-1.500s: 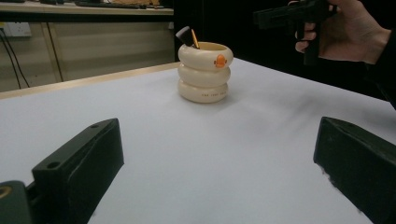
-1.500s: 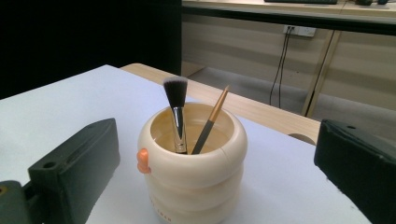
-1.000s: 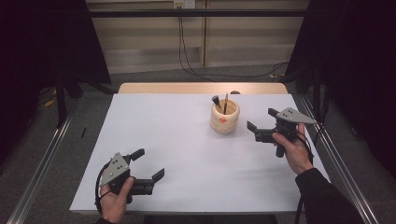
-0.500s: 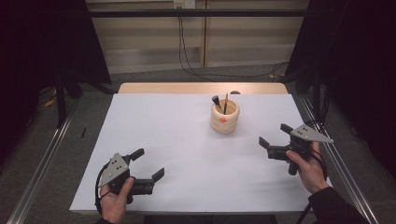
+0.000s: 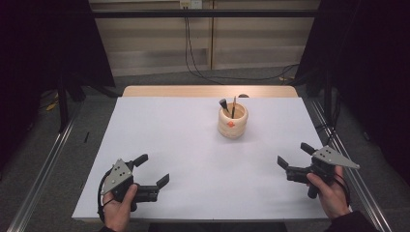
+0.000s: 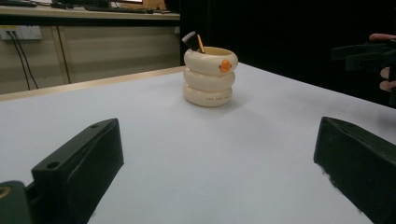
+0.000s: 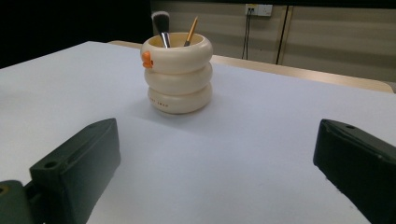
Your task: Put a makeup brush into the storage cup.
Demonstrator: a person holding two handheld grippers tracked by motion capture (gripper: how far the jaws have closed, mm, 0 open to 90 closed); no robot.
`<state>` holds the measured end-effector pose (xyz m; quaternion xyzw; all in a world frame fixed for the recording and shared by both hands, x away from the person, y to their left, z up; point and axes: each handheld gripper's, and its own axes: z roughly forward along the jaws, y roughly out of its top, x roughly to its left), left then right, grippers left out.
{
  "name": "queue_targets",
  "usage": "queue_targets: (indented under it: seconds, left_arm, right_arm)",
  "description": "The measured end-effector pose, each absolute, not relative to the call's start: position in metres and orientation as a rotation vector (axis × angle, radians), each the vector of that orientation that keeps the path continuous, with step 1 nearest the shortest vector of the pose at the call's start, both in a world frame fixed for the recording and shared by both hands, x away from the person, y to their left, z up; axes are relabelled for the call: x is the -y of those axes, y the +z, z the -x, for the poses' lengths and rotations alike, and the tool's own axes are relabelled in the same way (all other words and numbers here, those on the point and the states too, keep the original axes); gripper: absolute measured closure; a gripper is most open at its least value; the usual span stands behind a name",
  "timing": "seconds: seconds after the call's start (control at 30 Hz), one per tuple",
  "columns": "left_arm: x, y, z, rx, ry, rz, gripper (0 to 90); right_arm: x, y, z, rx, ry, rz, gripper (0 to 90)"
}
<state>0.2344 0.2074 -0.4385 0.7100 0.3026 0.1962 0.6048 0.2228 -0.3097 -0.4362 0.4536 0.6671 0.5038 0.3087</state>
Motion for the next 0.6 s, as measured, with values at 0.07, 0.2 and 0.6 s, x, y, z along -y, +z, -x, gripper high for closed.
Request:
queue_targets:
  seconds: [0.07, 0.2, 0.6]
  left_arm:
    - [-0.207, -0.439, -0.234, -0.704, 0.453, -1.64, 1.3]
    - [-0.208, -0.438, -0.233, -0.705, 0.449, -1.636, 1.3]
    - [-0.208, -0.439, -0.234, -0.722, 0.451, -1.631, 1.3]
  right_arm:
    - [0.311, -0.437, -0.217, -1.755, 1.323, -1.192, 0.0]
    - [0.315, -0.439, -0.207, -1.749, 1.325, -1.193, 0.0]
    - [0.316, -0.443, -0.204, -1.741, 1.328, -1.21, 0.0]
